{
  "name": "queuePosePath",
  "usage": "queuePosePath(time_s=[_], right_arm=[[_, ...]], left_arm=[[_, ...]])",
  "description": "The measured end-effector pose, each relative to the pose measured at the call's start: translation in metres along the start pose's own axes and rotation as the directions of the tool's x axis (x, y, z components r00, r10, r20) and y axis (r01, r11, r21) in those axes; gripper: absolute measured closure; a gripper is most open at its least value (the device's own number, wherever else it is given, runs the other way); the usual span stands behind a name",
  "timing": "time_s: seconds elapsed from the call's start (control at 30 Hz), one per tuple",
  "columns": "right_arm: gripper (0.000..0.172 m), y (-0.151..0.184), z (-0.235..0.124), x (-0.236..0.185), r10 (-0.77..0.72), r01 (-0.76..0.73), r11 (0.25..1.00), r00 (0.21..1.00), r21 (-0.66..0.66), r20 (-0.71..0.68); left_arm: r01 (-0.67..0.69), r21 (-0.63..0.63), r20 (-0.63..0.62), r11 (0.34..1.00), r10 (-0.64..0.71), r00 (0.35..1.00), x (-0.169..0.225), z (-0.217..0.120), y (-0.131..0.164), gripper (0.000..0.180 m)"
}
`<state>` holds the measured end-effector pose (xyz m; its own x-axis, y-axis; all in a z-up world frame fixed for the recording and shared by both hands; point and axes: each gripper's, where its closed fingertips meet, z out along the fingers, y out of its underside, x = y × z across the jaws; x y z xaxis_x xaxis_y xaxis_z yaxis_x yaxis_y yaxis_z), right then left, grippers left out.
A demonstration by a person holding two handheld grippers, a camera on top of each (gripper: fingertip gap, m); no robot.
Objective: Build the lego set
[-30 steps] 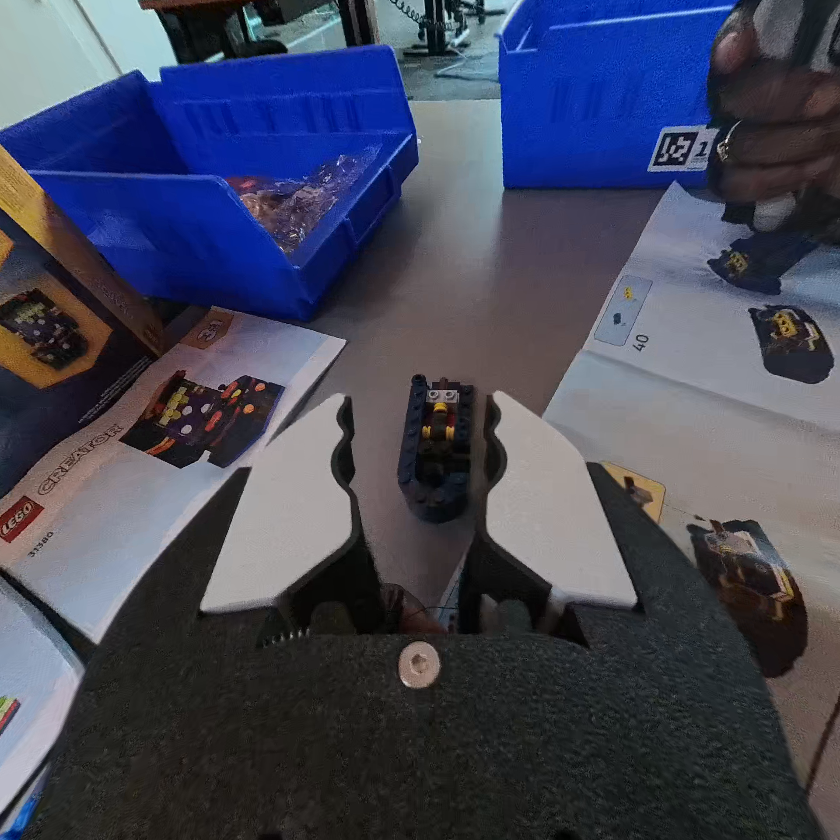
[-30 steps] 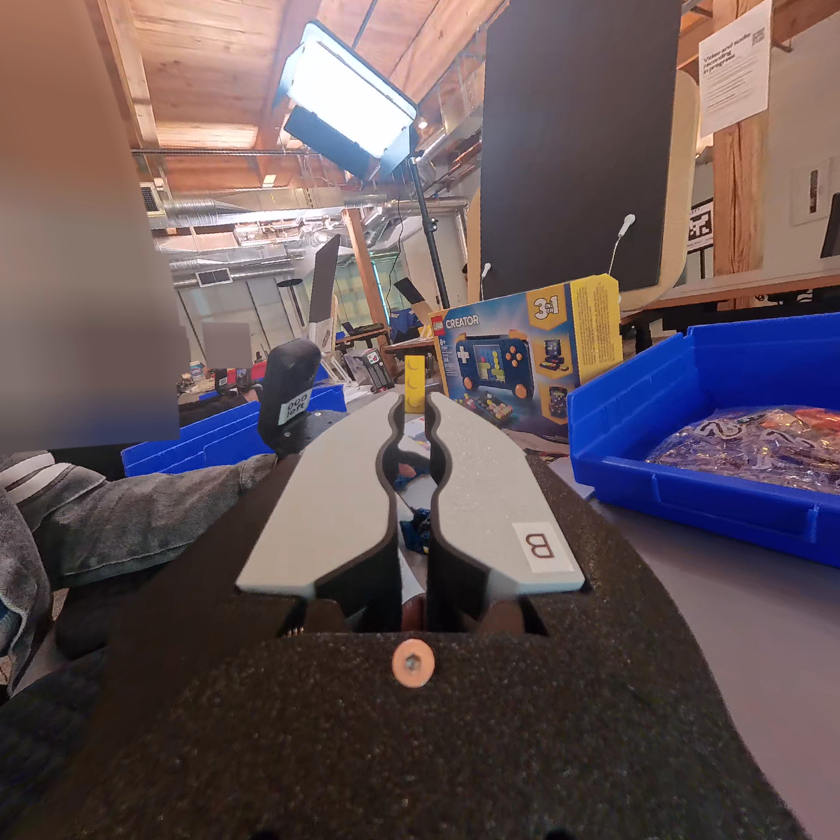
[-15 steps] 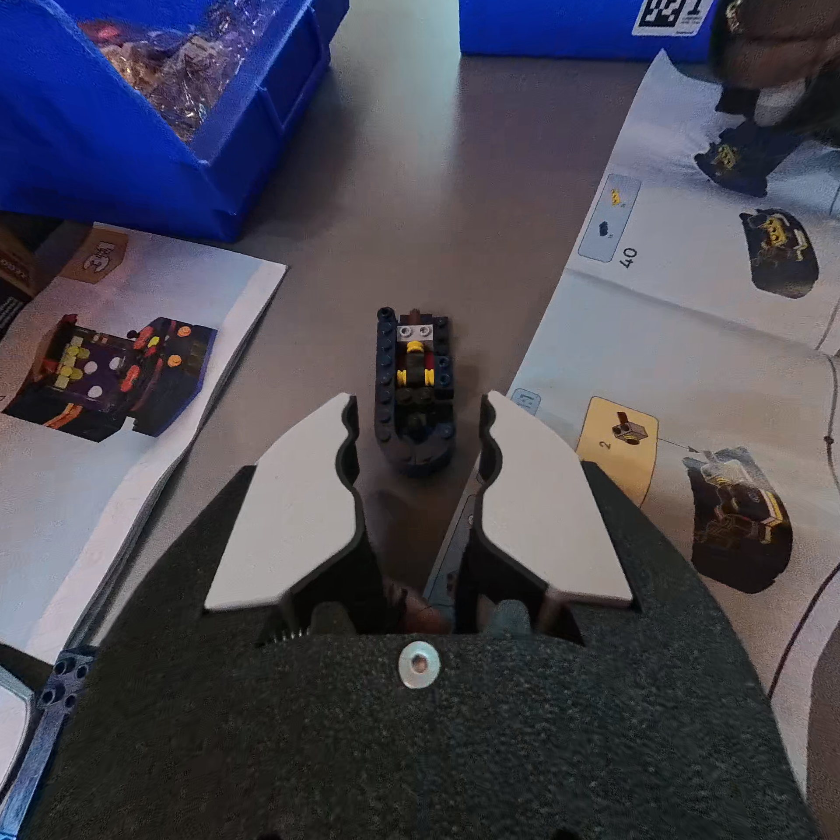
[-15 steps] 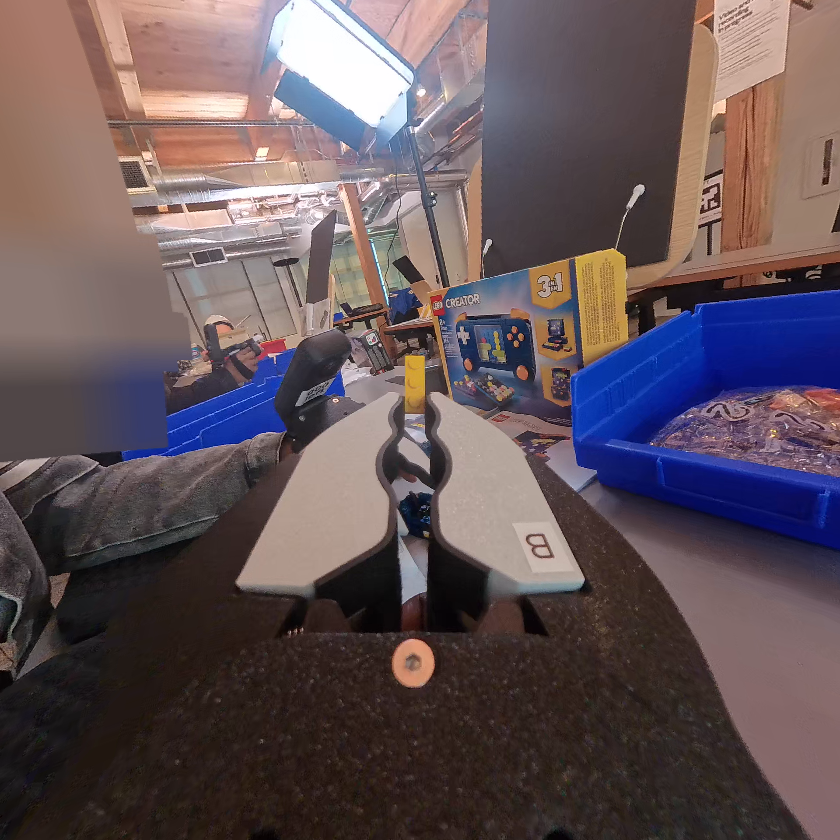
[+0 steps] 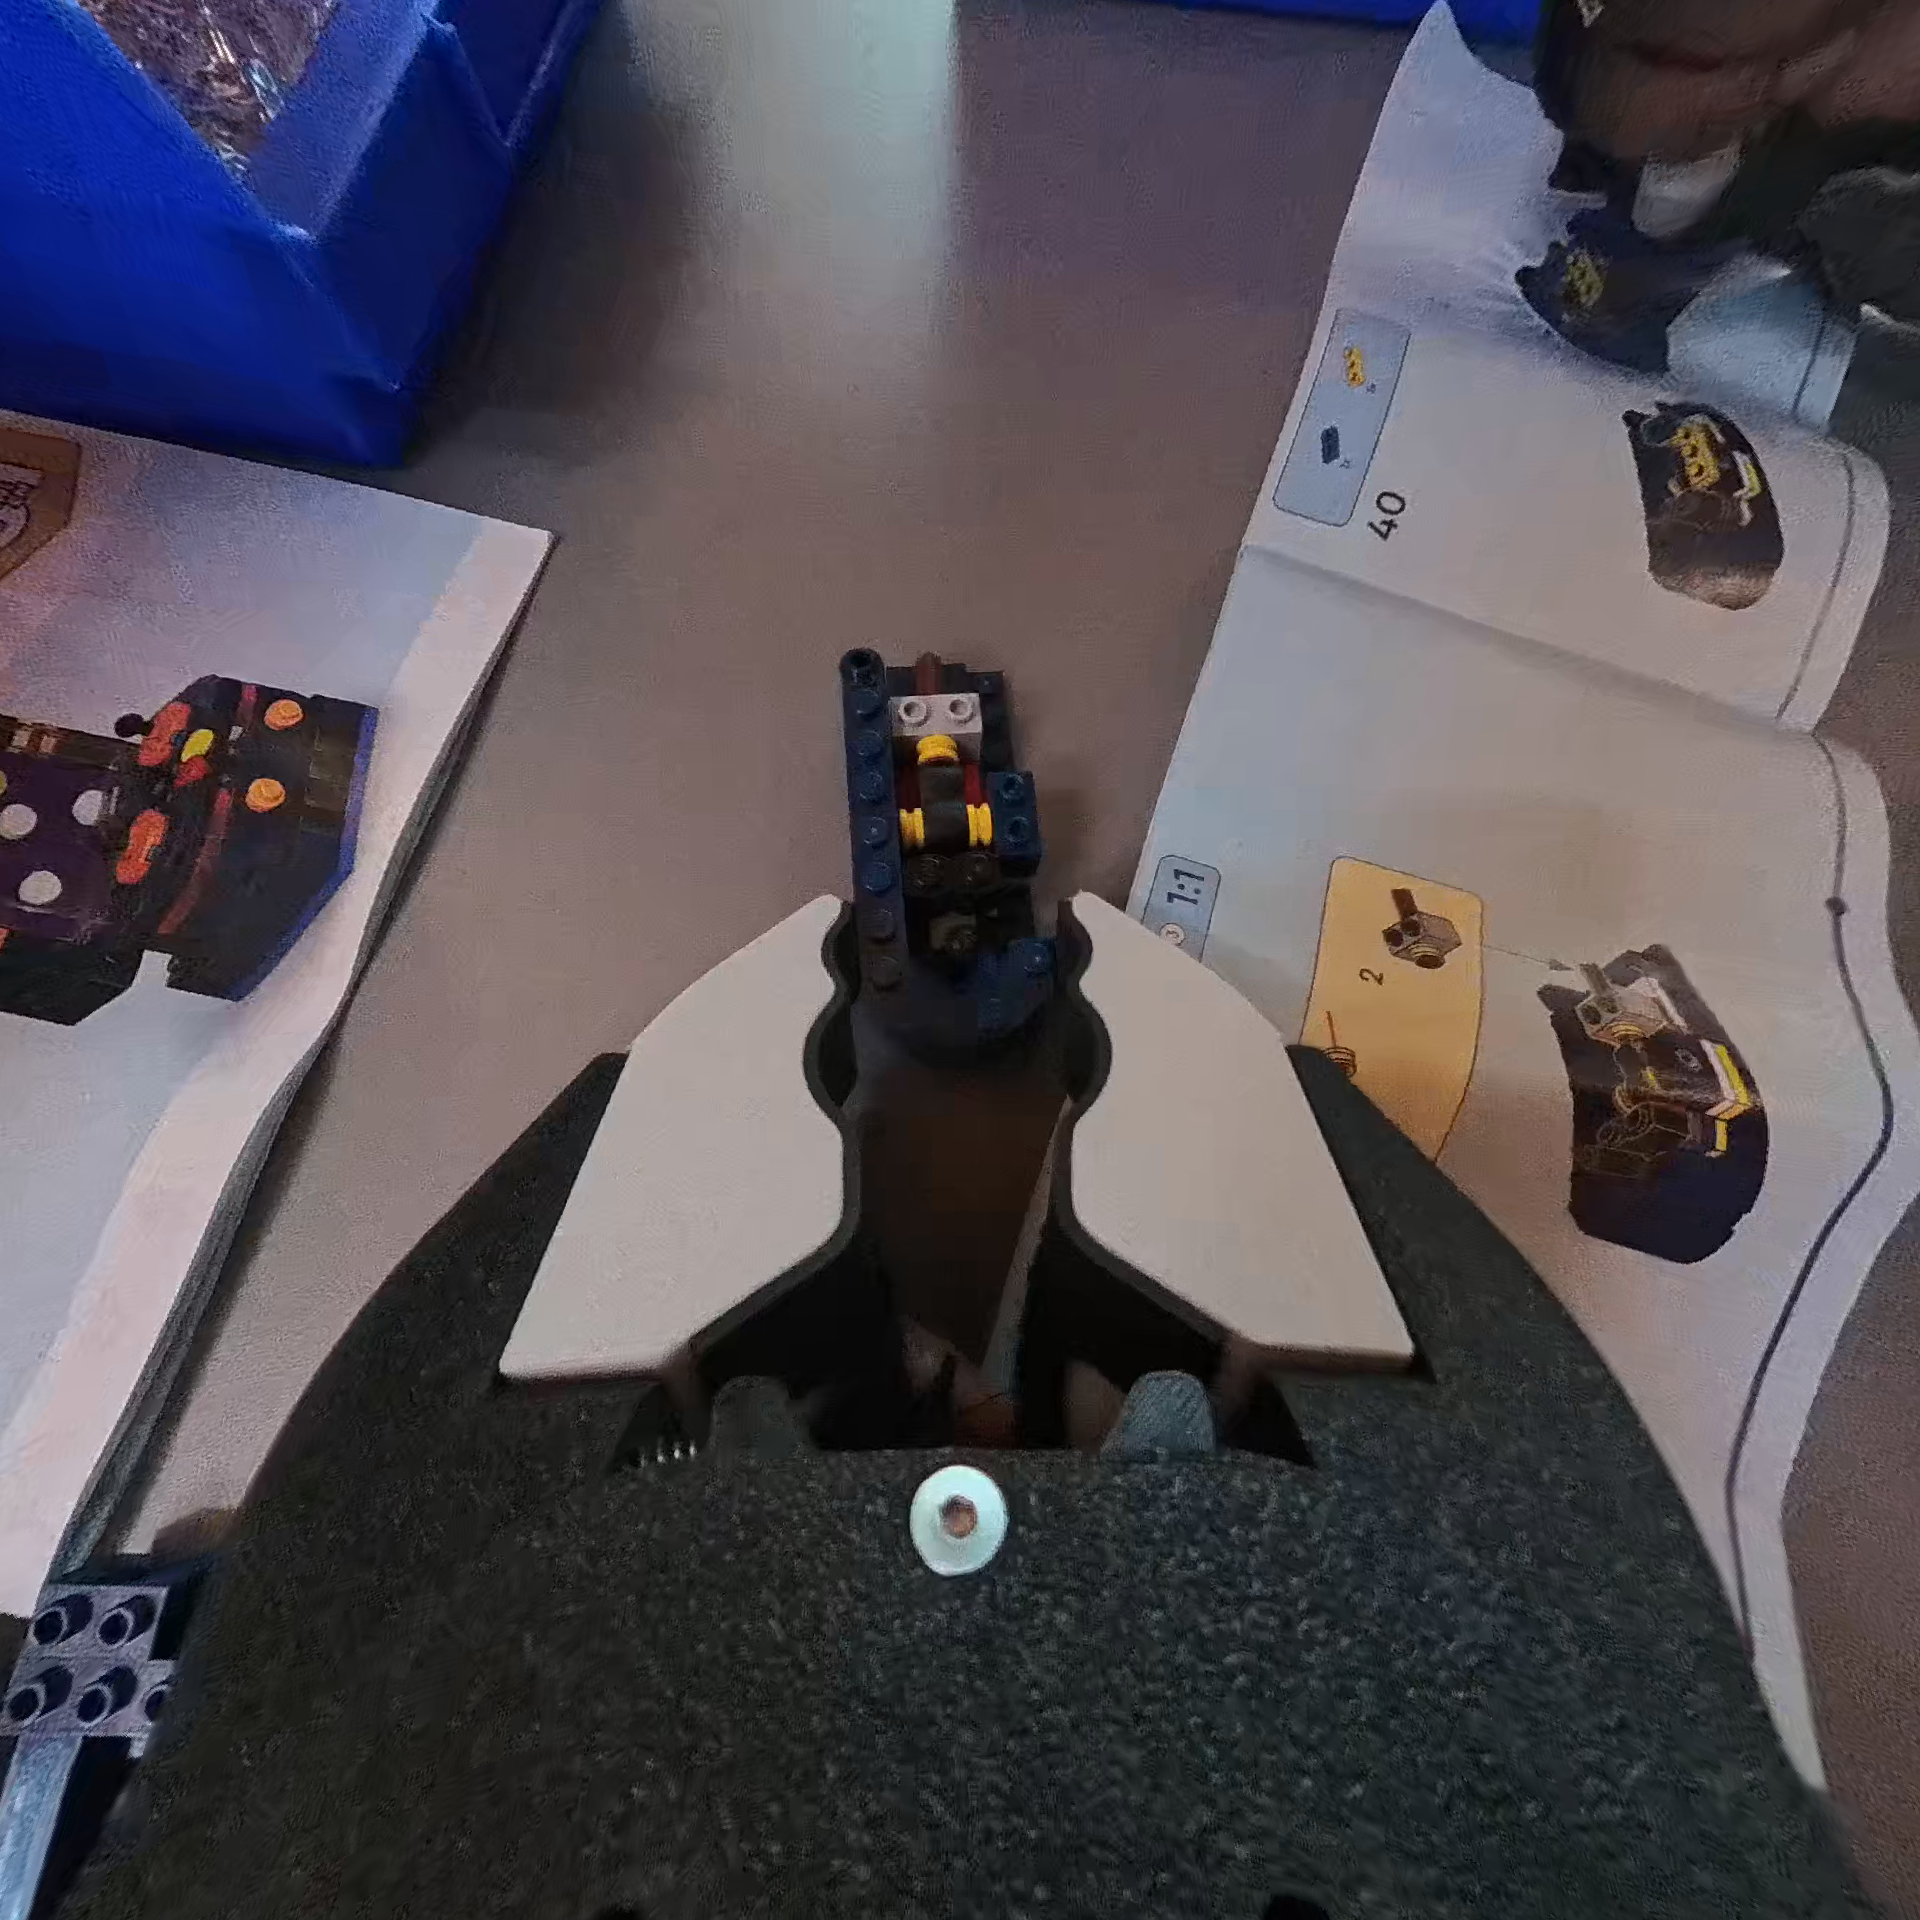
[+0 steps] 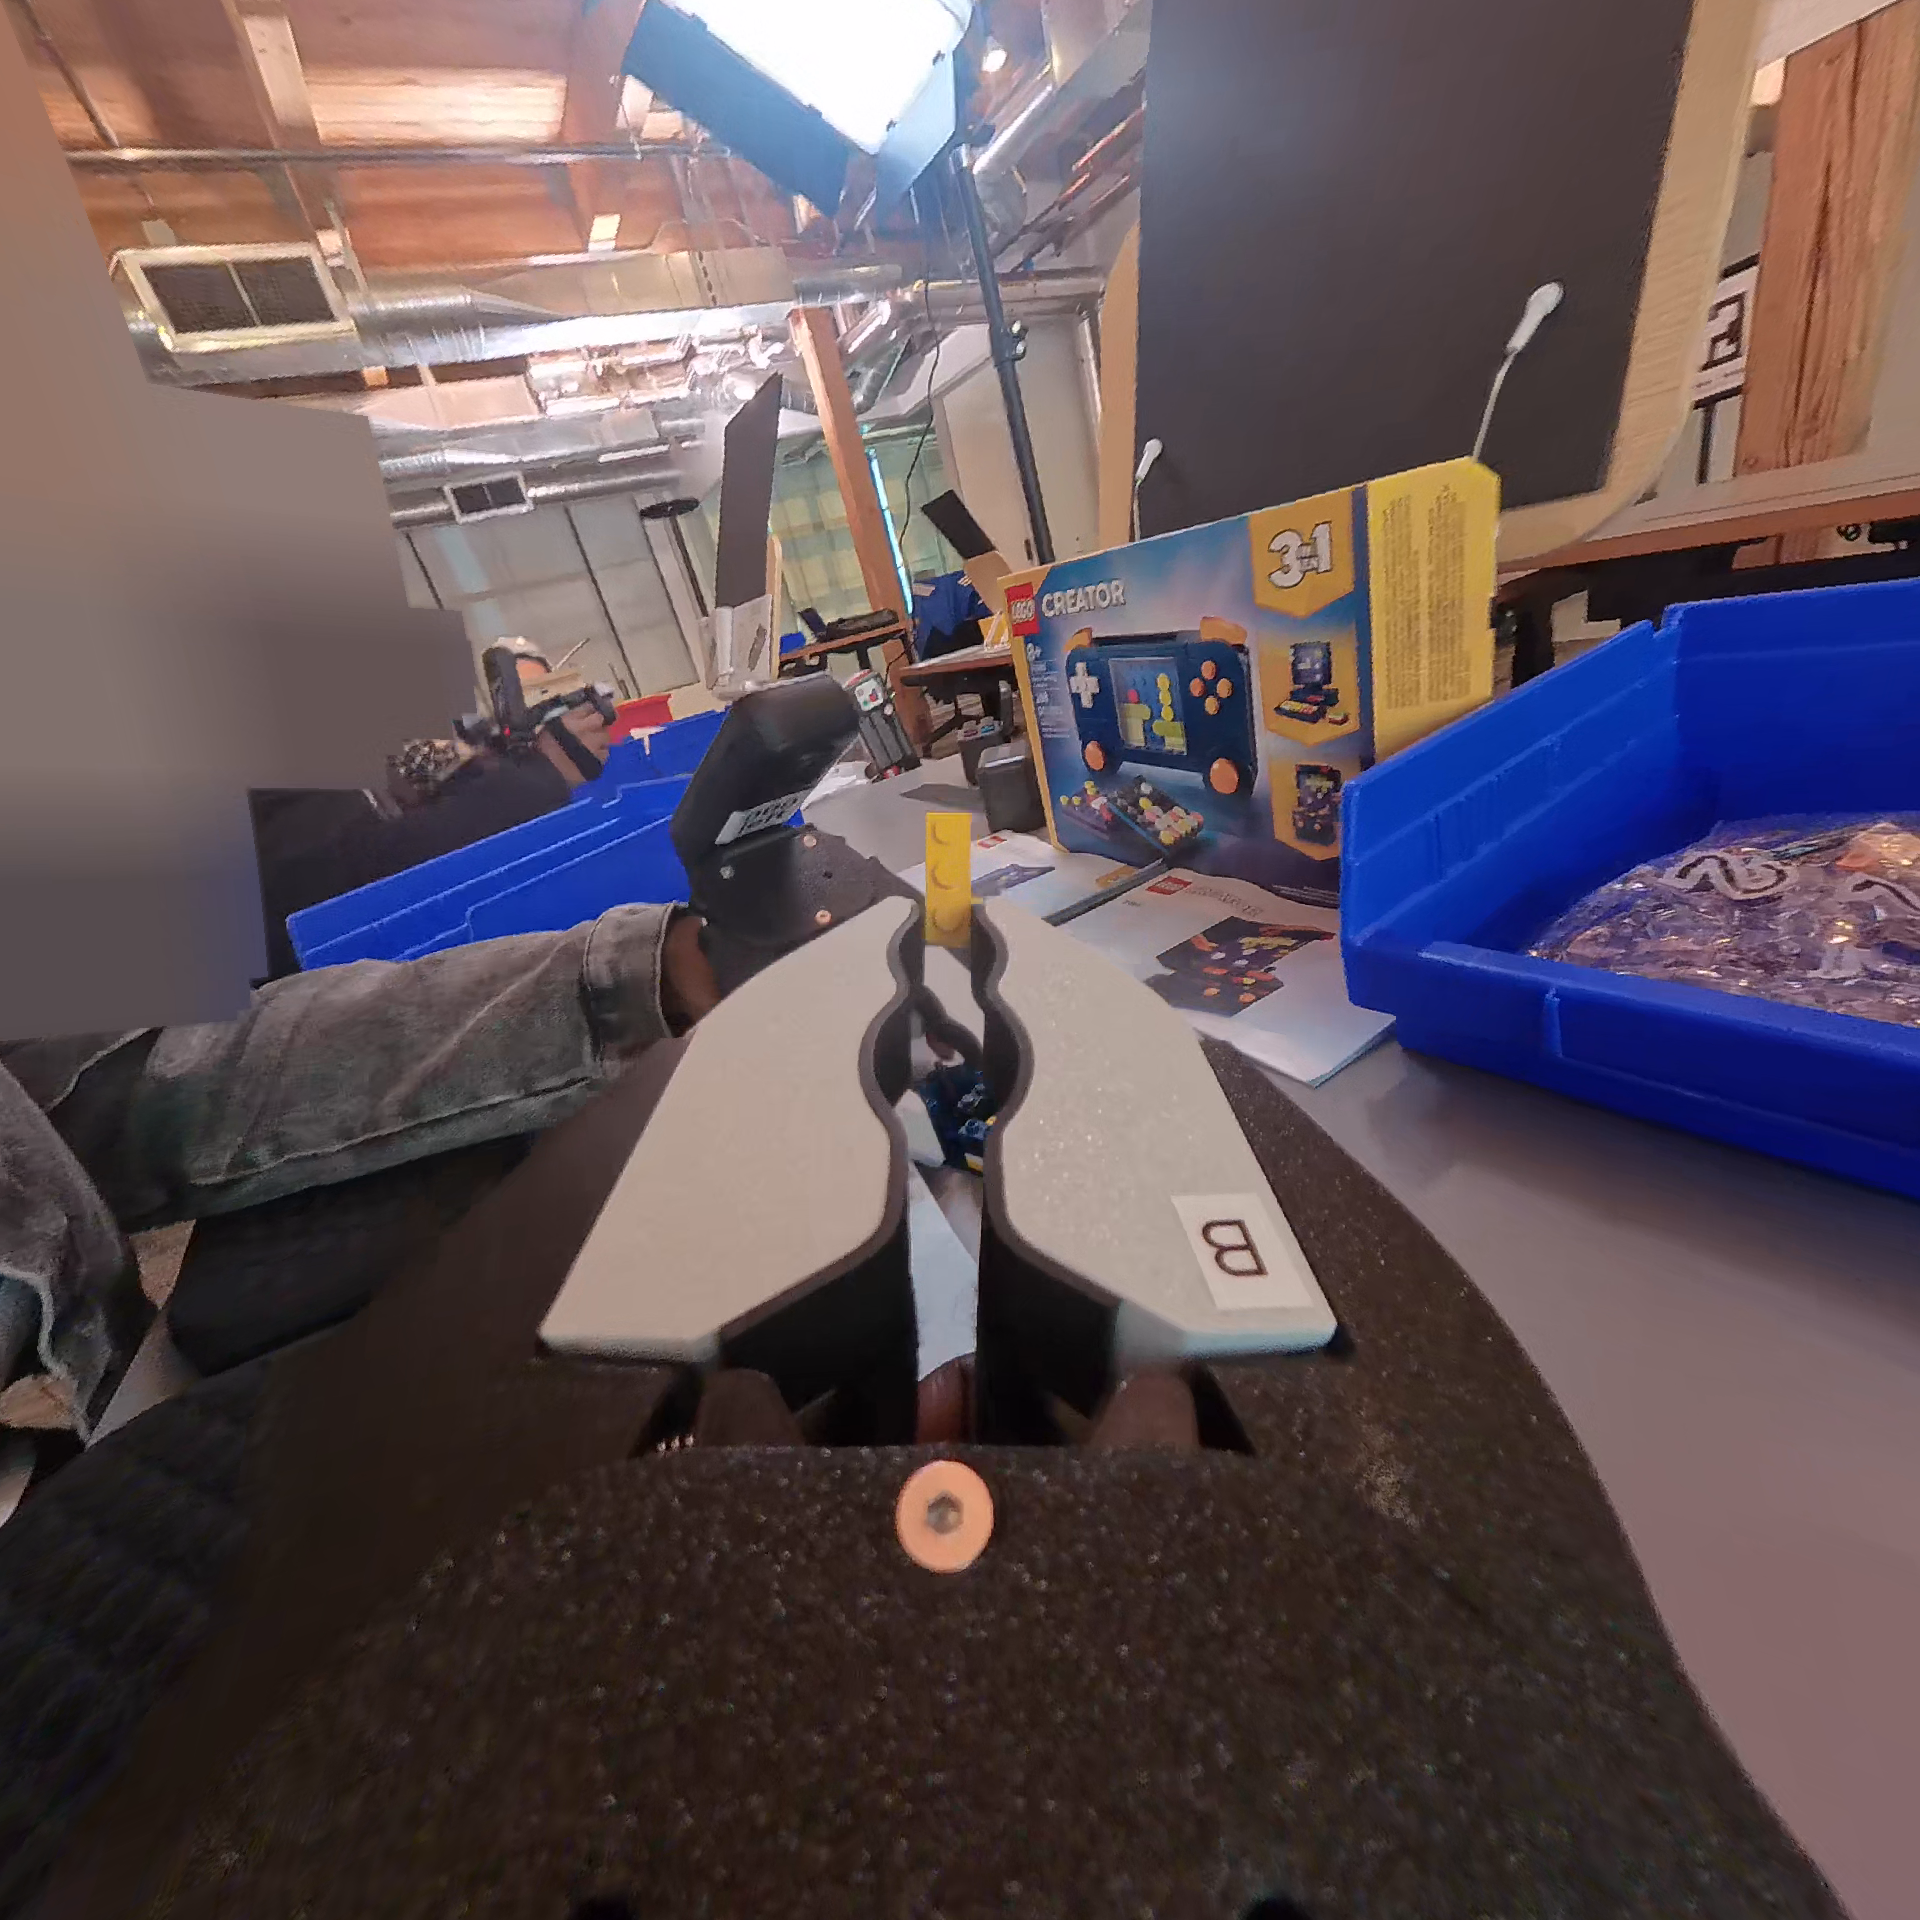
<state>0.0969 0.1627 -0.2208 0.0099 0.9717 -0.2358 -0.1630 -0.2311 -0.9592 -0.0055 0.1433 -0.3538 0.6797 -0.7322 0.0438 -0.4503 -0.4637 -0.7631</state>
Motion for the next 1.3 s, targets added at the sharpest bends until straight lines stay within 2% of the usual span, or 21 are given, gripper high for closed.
queuePosePath(time_s=[0.07,0.13,0.2,0.3,0.4,0.47,0.57,0.7,0.77,0.83,0.93,1.1,1.3], right_arm=[[0.164,0.007,0.003,-0.007,-0.026,0.028,0.998,0.999,-0.057,0.042],[0.164,0.024,0.007,-0.013,-0.115,0.13,0.976,0.989,-0.175,0.093],[0.164,0.047,0.013,-0.017,-0.231,0.28,0.902,0.956,-0.33,0.18],[0.164,0.074,0.022,-0.022,-0.356,0.516,0.684,0.853,-0.515,0.381],[0.164,0.089,0.036,-0.011,-0.402,0.704,0.433,0.71,-0.562,0.578],[0.164,0.098,0.048,-0.003,-0.36,0.755,0.354,0.655,-0.553,0.664],[0.164,0.11,0.064,0.001,-0.297,0.786,0.314,0.614,-0.532,0.731],[0.164,0.122,0.074,0.006,-0.268,0.796,0.274,0.602,-0.539,0.752],[0.164,0.126,0.071,0.012,-0.256,0.788,0.23,0.615,-0.57,0.746],[0.164,0.127,0.069,0.013,-0.258,0.787,0.229,0.616,-0.572,0.744],[0.164,0.128,0.07,0.013,-0.251,0.785,0.232,0.619,-0.574,0.744],[0.164,0.132,0.07,0.013,-0.238,0.782,0.237,0.622,-0.577,0.746],[0.164,0.134,0.07,0.013,-0.236,0.782,0.235,0.622,-0.577,0.747]], left_arm=[[-0.015,0.0,-0.013,1.0,0.015,1.0,0.0,-0.001,0.0,0.145],[-0.035,0.001,-0.017,0.999,0.035,0.999,0.0,-0.002,0.001,0.145],[-0.057,0.005,-0.012,0.998,0.057,0.998,-0.002,-0.003,0.001,0.145],[-0.077,0.017,0.014,0.997,0.077,0.997,-0.005,-0.004,0.0,0.133],[-0.123,0.078,0.083,0.989,0.117,0.99,-0.008,-0.011,-0.008,0.126],[-0.159,0.116,0.139,0.98,0.142,0.98,-0.008,-0.021,-0.014,0.132],[-0.198,0.167,0.206,0.966,0.163,0.965,-0.005,-0.039,-0.025,0.148],[-0.218,0.188,0.185,0.958,0.184,0.965,0.003,-0.048,-0.031,0.166],[-0.225,0.17,0.151,0.959,0.201,0.968,0.008,-0.044,-0.027,0.169],[-0.251,0.12,0.122,0.96,0.237,0.964,0.012,-0.036,-0.018,0.167],[-0.314,0.054,0.098,0.948,0.308,0.946,0.02,-0.024,-0.011,0.155],[-0.405,0.069,0.106,0.912,0.397,0.912,0.03,-0.018,-0.02,0.149],[-0.41,0.033,0.069,0.912,0.407,0.911,0.032,-0.008,-0.016,0.143]])
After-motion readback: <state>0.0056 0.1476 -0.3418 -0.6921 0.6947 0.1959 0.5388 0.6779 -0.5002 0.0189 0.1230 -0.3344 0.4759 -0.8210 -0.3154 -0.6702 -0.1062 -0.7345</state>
